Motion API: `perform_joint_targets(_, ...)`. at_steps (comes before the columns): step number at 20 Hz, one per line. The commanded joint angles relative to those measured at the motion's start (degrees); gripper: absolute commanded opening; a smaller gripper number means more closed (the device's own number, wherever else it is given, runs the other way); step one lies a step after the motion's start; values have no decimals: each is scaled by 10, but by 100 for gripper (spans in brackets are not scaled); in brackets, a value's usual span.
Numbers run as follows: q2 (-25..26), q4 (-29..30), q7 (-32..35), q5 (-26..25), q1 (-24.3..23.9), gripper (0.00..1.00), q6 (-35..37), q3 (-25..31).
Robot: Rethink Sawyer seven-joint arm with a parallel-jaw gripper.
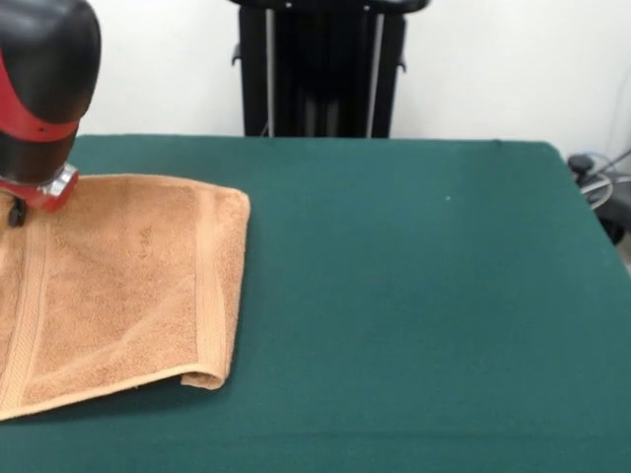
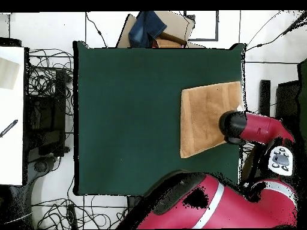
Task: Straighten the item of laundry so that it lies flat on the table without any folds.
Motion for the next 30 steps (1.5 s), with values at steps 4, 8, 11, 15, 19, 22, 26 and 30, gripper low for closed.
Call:
perform_joint_targets(4, 2, 82, 181, 39, 24, 0, -27, -13)
perform_joint_targets(8, 1, 84, 178, 48, 30, 0, -26, -21)
perform_joint_targets(11, 1, 84, 176, 53, 34, 0, -25, -26)
perform_joint_targets(15, 4, 81, 175, 61, 38, 0, -24, -32)
perform_joint_targets(19, 1, 92, 189, 66, 46, 0, -34, -46)
perform_joint_targets(22, 6, 93, 203, 73, 52, 0, -39, -58)
perform_joint_targets(26, 13, 105, 224, 82, 54, 0, -59, -74)
perform_joint_targets(30, 1, 140, 219, 89, 46, 0, -80, -84)
